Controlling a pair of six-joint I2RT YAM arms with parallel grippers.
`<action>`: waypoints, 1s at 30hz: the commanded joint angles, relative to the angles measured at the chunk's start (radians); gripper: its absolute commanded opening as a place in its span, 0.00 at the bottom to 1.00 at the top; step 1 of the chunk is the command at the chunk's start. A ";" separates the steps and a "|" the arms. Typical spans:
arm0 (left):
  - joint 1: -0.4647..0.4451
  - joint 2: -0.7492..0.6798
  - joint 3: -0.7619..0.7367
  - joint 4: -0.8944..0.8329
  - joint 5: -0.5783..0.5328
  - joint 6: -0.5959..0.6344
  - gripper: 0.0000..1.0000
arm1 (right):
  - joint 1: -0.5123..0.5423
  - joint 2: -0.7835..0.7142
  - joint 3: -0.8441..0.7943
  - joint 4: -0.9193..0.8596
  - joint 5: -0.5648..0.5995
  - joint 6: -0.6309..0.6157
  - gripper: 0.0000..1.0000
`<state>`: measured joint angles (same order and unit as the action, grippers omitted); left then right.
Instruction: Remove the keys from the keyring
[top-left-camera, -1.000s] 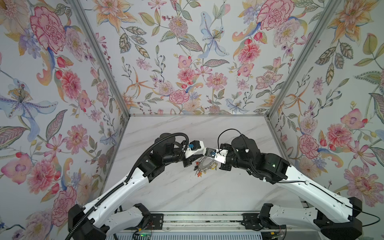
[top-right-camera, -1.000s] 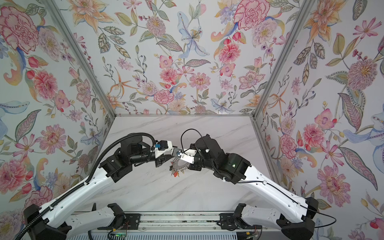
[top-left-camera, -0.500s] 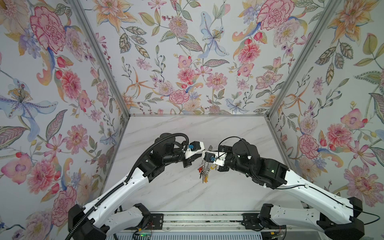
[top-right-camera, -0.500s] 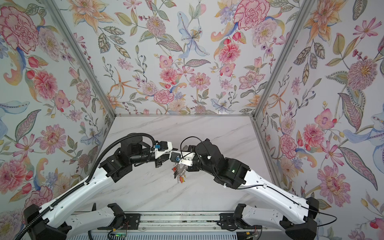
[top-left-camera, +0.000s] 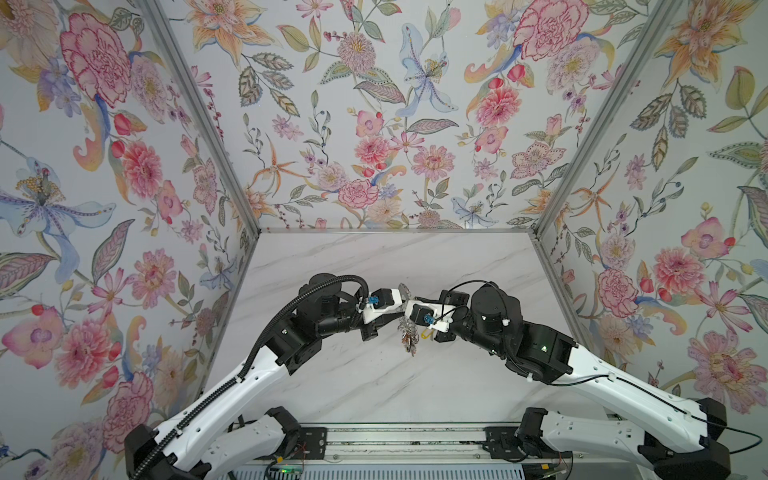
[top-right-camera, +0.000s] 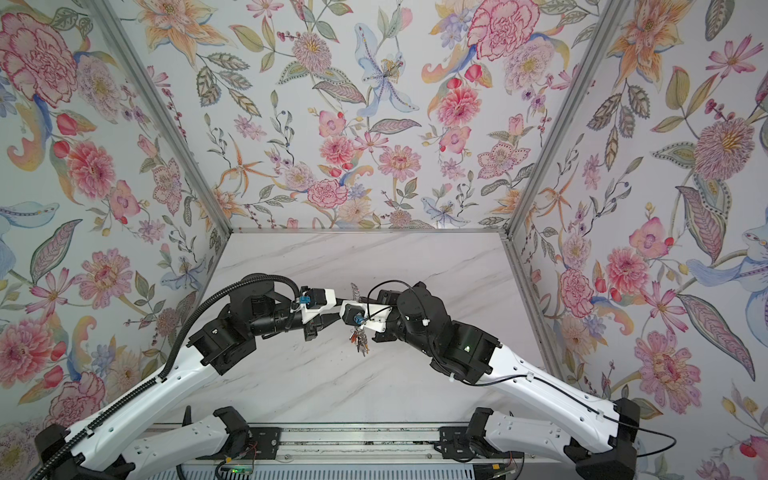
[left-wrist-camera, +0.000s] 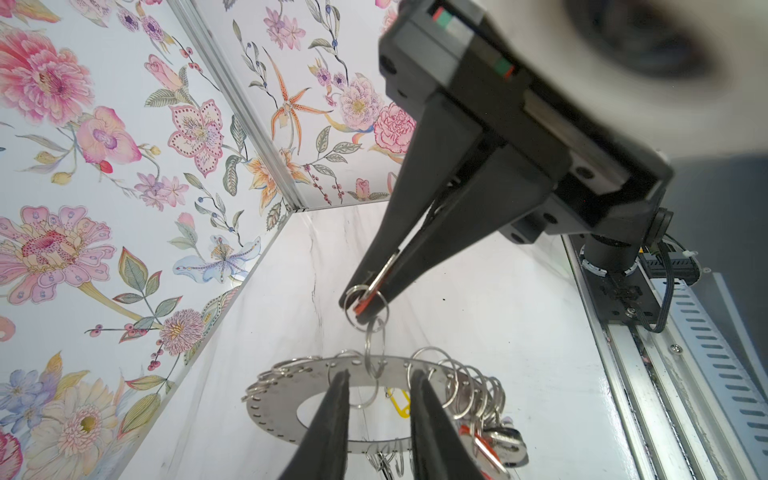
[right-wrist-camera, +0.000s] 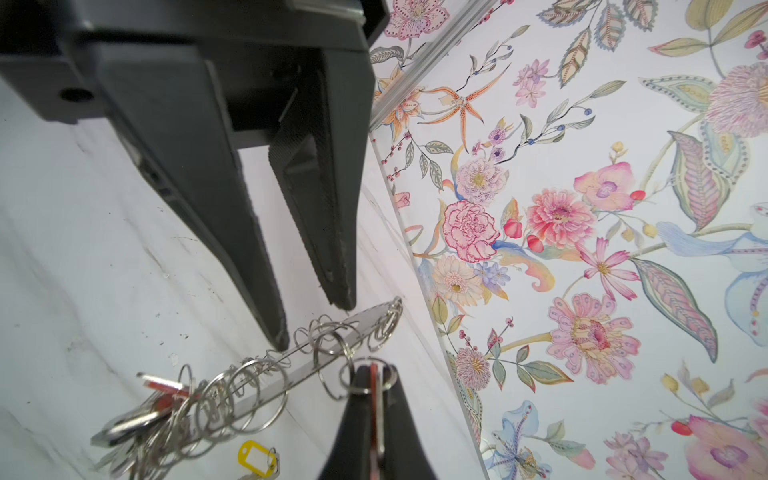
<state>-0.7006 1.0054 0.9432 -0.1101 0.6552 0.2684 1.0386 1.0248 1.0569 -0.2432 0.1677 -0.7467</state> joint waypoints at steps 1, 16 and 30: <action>-0.002 -0.010 -0.011 0.014 0.006 -0.015 0.28 | 0.006 -0.037 -0.038 0.157 0.022 -0.027 0.00; -0.001 -0.057 -0.043 0.052 -0.088 -0.032 0.28 | -0.016 -0.125 -0.282 0.492 -0.110 -0.241 0.00; -0.008 -0.091 -0.085 0.078 -0.052 -0.125 0.29 | -0.031 -0.121 -0.316 0.584 -0.146 -0.273 0.00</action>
<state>-0.7013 0.9474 0.8677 -0.0658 0.5980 0.1825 1.0126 0.9131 0.7361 0.2642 0.0357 -1.0115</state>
